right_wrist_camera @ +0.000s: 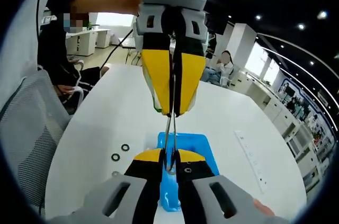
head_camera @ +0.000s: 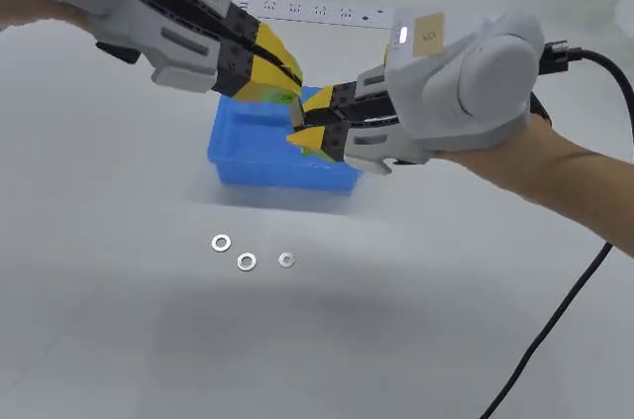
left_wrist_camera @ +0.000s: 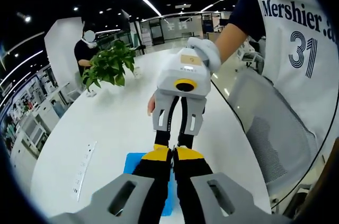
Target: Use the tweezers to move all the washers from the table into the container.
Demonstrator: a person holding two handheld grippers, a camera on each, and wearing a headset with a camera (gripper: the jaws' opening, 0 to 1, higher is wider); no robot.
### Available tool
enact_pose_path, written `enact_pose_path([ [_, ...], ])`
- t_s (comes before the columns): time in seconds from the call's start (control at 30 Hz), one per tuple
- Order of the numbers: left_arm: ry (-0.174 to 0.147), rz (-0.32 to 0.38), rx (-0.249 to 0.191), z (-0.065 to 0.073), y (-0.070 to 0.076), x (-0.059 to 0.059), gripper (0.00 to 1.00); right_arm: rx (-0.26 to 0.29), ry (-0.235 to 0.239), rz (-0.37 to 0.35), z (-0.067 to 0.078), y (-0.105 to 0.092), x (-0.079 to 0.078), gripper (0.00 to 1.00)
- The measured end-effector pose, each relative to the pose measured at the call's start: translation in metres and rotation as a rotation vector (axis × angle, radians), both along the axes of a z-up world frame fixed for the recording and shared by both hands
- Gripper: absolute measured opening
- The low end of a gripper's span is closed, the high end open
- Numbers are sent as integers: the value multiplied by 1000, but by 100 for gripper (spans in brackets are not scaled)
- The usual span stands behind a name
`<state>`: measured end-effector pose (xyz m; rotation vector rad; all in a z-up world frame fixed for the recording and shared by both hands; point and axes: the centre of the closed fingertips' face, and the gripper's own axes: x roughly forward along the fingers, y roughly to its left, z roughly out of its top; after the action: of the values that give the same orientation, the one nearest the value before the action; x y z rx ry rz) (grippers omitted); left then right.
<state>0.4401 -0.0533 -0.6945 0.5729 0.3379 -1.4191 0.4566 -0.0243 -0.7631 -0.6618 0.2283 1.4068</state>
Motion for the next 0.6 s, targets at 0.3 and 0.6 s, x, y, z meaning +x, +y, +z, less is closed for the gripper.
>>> enact_pose_path([
  [0.3, 16, 12, 25, -26, 1, 30, 6, -22, 19, -15, -21, 2, 26, 11],
  [0.6, 51, 16, 48, -56, 0, 51, 6, -47, 62, -32, -53, 0, 44, 11],
])
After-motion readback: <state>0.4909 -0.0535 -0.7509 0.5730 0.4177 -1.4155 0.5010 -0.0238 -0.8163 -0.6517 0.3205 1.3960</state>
